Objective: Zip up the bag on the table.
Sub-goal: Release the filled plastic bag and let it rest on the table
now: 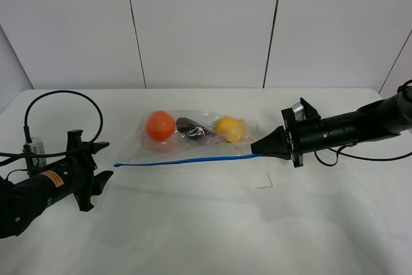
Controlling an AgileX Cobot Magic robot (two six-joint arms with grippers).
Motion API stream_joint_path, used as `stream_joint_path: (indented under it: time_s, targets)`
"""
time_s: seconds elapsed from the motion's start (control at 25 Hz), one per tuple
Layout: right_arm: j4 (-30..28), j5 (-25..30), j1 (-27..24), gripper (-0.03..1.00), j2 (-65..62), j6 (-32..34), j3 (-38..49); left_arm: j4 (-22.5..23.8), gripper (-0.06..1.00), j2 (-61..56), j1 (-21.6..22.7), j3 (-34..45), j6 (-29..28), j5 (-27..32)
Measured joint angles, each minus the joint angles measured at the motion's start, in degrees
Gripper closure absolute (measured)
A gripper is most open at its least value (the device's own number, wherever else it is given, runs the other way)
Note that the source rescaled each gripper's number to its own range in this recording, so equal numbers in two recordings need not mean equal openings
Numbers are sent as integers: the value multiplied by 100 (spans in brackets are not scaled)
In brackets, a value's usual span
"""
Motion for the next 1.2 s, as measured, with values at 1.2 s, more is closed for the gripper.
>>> stream_joint_path:
  time_s: [1.2]
  targets:
    - [-40, 0, 0, 97, 0, 5, 0, 483, -4, 5, 509, -1477, -424, 14]
